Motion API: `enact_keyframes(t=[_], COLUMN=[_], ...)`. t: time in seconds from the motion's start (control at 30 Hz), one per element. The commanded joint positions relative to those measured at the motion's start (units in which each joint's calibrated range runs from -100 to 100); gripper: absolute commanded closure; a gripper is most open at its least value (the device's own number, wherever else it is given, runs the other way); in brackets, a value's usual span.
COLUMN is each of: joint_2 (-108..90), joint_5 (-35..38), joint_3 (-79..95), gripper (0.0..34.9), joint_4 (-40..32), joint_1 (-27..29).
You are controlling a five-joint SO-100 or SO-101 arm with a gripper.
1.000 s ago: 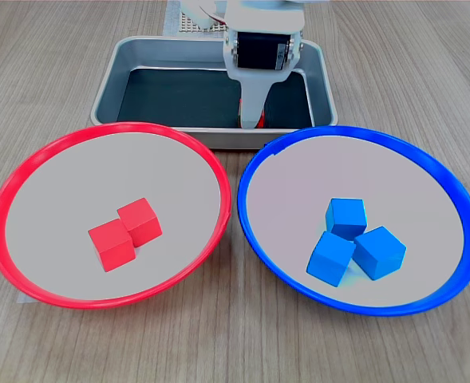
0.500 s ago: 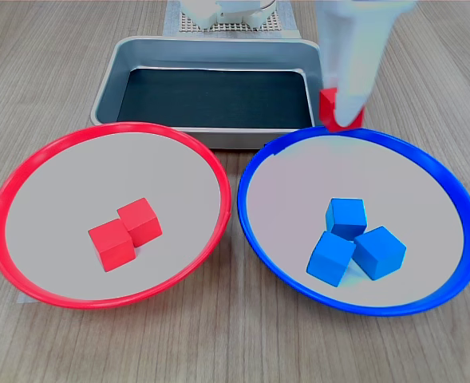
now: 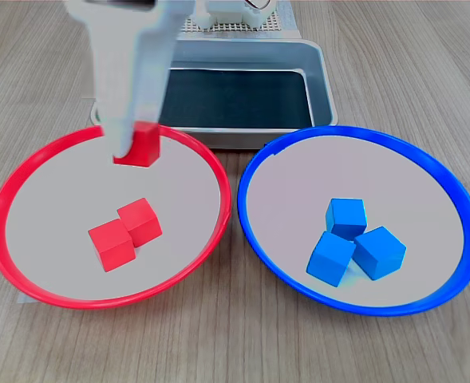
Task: Move six blocks from tray to matching dishes
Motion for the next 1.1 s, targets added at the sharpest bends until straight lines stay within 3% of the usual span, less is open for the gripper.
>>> enact_keyframes(t=[0.0,0.07,0.1,0.13,0.17,0.27,0.37,0.6,0.87,1.07], joint_2=[-4.1,-9.0,-12.0,-16.7,-20.8,-46.4,-69.5,-102.9,-111.6,-111.6], joint_5=[2.8,2.8,2.9,2.9,2.8,1.9,-0.2,-1.0,-1.7,-2.0], joint_3=[4.7,10.0,13.2,18.3,22.9,48.8,69.2,97.2,102.7,102.7], gripper=[8.4,11.3,15.1,23.2,33.8,34.7,34.8,34.8,34.8,34.8], joint_4=[-4.7,-8.4,-10.3,-13.0,-15.5,-26.8,-30.1,-22.9,-10.8,-9.3], joint_1=[2.0,2.5,2.5,2.5,2.5,0.3,-3.6,-6.6,-6.3,-5.5])
